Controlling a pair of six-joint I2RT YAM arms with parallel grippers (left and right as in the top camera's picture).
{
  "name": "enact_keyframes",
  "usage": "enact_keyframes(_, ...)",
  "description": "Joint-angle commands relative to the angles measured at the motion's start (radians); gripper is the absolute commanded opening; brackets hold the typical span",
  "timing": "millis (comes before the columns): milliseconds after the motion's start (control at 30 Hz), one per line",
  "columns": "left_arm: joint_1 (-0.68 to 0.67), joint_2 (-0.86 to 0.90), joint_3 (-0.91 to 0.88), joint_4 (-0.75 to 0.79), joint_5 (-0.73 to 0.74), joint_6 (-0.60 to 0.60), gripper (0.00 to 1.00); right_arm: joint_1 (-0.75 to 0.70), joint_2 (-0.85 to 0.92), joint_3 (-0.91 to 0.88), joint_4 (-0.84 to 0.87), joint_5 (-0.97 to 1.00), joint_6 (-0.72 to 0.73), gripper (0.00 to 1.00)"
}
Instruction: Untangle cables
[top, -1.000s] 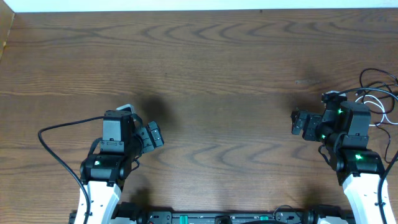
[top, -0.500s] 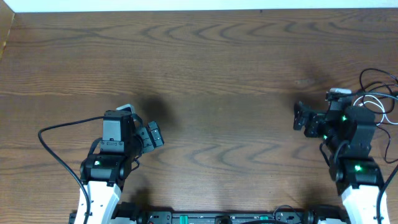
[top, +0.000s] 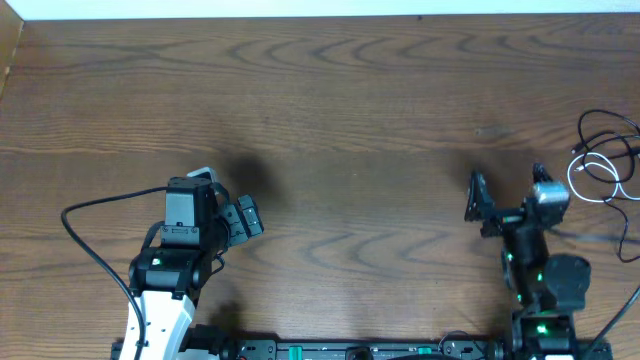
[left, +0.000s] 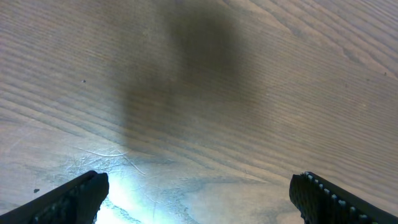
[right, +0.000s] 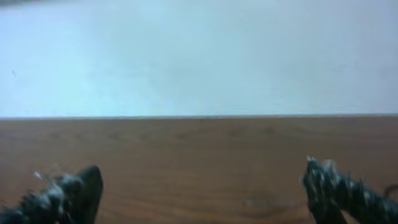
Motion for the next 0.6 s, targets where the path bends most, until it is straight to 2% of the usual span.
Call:
enact_keyframes(0, -0.003, 0.001, -0.004, -0.001, -0.013, -0.006, 0.98, 0.012, -0.072, -0.058, 0.010, 0.024, -0.012, 0.99)
enact_keyframes(200, -0.003, 0.001, -0.004, -0.001, -0.013, -0.006, 0.98, 0.015, -0.202, -0.058, -0.100, 0.023, -0.055, 0.99)
enact_keyframes(533, -0.003, 0.001, -0.004, -0.001, -0.013, -0.006, 0.98, 0.033, -0.402, -0.058, -0.560, 0.026, -0.109, 0.99)
enact_keyframes(567, -0.003, 0.001, -0.004, 0.000, -0.013, -0.006, 0.98, 0.033, -0.402, -0.058, -0.548, 0.031, -0.109, 0.99)
